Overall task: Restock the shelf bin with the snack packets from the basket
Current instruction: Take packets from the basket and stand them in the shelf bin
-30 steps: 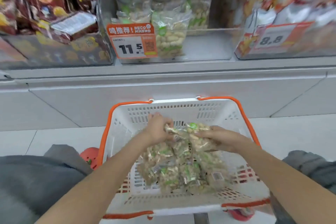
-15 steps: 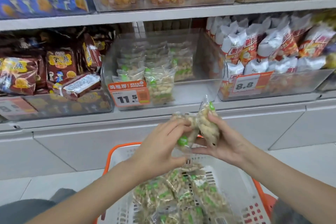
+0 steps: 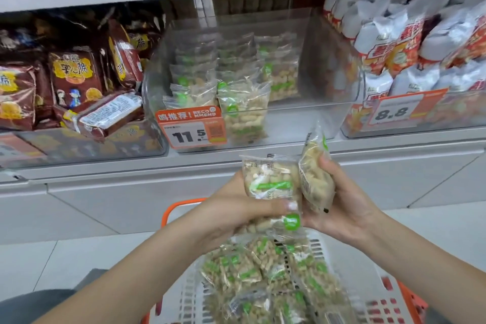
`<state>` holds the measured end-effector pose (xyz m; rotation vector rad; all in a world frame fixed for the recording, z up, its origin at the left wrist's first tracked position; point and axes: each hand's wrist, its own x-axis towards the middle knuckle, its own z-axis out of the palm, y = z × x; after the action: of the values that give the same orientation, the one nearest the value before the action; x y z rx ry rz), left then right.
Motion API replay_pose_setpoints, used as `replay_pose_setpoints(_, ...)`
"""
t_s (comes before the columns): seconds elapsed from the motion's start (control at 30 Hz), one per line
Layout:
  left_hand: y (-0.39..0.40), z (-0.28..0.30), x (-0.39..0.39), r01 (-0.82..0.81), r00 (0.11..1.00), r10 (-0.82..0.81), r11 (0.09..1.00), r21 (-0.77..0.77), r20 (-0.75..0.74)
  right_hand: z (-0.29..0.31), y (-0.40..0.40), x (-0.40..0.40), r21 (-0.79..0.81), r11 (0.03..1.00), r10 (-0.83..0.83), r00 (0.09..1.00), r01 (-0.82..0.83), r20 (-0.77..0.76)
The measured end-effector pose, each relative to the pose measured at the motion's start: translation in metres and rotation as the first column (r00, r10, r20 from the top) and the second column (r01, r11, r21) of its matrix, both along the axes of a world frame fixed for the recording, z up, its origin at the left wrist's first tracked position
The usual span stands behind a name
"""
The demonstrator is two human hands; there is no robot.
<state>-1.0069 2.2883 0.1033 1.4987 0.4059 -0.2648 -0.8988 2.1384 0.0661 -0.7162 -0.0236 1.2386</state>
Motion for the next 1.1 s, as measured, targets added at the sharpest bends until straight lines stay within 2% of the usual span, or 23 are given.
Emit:
replay_pose_setpoints(0.13, -0.004, -0.005, -0.003, -0.120, 0.990, 0.117, 0.992, -0.033, -0.073, 0.003, -0.010, -0.005, -0.006, 1.000, 0.018, 0.999, -0.018, 0.039)
replay_pose_setpoints(0.2, -0.002, -0.004, -0.003, -0.151, 0.984, 0.152, 0.988, 0.018, -0.089, 0.004, -0.014, -0.005, -0.030, 0.999, 0.031, 0.993, -0.028, 0.114)
replay_pose_setpoints(0.27, 0.004, 0.001, -0.002, -0.147, 0.985, 0.156, 0.983, 0.114, -0.077, 0.009, -0.018, -0.003, -0.127, 0.992, 0.056, 0.967, -0.024, 0.250)
replay_pose_setpoints(0.3, 0.008, 0.003, -0.001, -0.125, 0.988, 0.137, 0.979, 0.158, -0.068, 0.012, -0.021, -0.001, -0.208, 0.978, 0.081, 0.931, -0.006, 0.356)
replay_pose_setpoints(0.37, 0.017, 0.011, 0.001, -0.041, 0.996, 0.055, 0.978, 0.203, -0.063, 0.021, -0.025, 0.005, -0.307, 0.951, 0.153, 0.802, 0.039, 0.577)
replay_pose_setpoints(0.43, 0.025, 0.018, 0.002, 0.028, 0.997, -0.013, 0.976, 0.216, -0.072, 0.029, -0.028, 0.008, -0.310, 0.950, 0.183, 0.717, 0.048, 0.673)
replay_pose_setpoints(0.57, 0.034, 0.021, 0.005, 0.091, 0.994, -0.070, 0.955, 0.281, -0.084, 0.028, -0.030, 0.007, -0.308, 0.951, 0.202, 0.684, 0.034, 0.701)
replay_pose_setpoints(0.77, 0.040, 0.023, 0.010, 0.004, 0.997, 0.020, 0.950, 0.312, -0.073, 0.025, -0.029, 0.007, -0.269, 0.959, 0.145, 0.657, 0.091, 0.740)
replay_pose_setpoints(0.83, 0.042, 0.026, 0.009, 0.060, 0.995, -0.027, 0.921, 0.385, -0.091, 0.024, -0.031, 0.009, -0.258, 0.959, 0.126, 0.639, 0.118, 0.758)
replay_pose_setpoints(0.9, 0.039, 0.028, 0.005, 0.136, 0.989, -0.097, 0.882, 0.452, -0.107, 0.025, -0.032, 0.008, -0.290, 0.951, 0.173, 0.597, 0.105, 0.783)
replay_pose_setpoints(1.0, 0.024, 0.028, 0.001, 0.219, 0.976, -0.200, 0.872, 0.437, -0.091, 0.028, -0.030, -0.001, -0.323, 0.947, 0.267, 0.561, 0.000, 0.784)
replay_pose_setpoints(1.03, 0.020, 0.028, 0.001, 0.196, 0.980, -0.184, 0.881, 0.430, -0.068, 0.028, -0.029, -0.004, -0.316, 0.948, 0.281, 0.552, -0.032, 0.785)
replay_pose_setpoints(1.1, 0.018, 0.025, 0.006, 0.022, 0.999, -0.030, 0.933, 0.359, 0.018, 0.026, -0.026, -0.009, -0.295, 0.955, 0.266, 0.555, -0.038, 0.788)
